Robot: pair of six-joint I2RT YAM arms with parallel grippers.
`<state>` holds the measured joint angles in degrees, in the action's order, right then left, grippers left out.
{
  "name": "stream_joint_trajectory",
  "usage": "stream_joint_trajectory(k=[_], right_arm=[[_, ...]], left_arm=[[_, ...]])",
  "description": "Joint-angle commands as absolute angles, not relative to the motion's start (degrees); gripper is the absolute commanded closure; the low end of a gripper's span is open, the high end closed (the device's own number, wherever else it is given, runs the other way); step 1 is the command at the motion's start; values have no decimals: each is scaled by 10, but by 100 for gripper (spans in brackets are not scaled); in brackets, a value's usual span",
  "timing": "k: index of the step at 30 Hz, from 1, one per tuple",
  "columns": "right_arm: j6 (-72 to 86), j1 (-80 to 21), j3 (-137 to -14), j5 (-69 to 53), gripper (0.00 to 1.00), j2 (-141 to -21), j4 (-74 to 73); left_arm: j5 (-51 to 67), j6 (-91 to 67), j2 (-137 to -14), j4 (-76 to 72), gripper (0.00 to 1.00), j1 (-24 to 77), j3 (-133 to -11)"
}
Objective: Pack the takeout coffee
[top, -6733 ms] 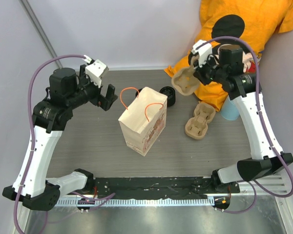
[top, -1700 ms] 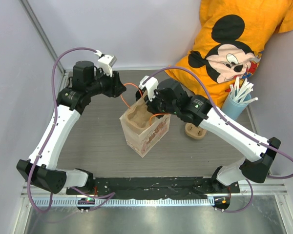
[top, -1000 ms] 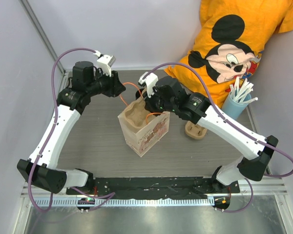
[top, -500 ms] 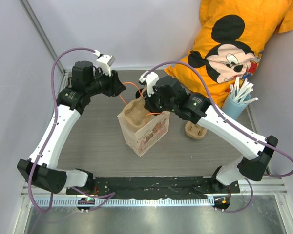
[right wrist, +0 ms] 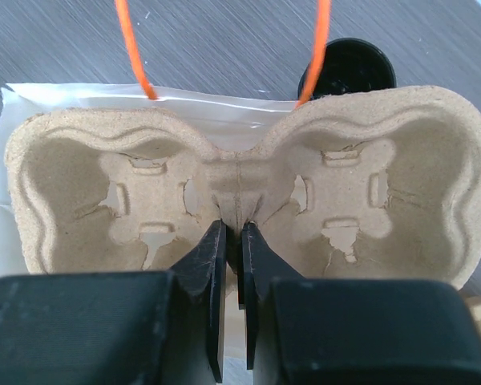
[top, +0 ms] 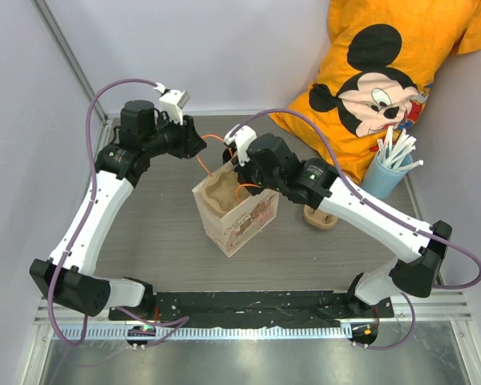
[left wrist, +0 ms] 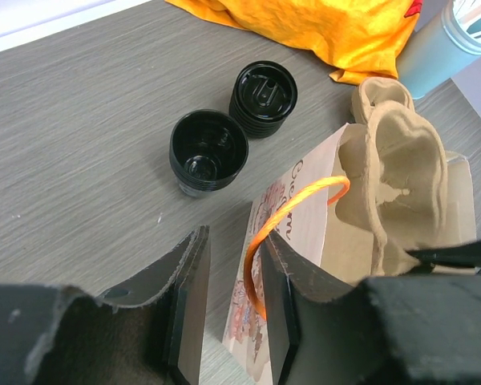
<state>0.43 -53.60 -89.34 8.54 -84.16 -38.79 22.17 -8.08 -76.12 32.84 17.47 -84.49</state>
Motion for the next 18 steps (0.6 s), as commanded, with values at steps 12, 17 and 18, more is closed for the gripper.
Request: stream_joint_trajectory(k=[12, 17, 18], right_arm=[[-70, -607, -925, 227, 99, -857, -360], [-91, -621, -917, 257, 99, -854, -351], [-93, -622, -913, 258, 99, -853, -350]], left_arm=[[203, -96, -768, 297, 65, 168, -846], [200, -96, -768, 296, 65, 167, -844], [200, -97, -769, 294, 65, 168, -844]])
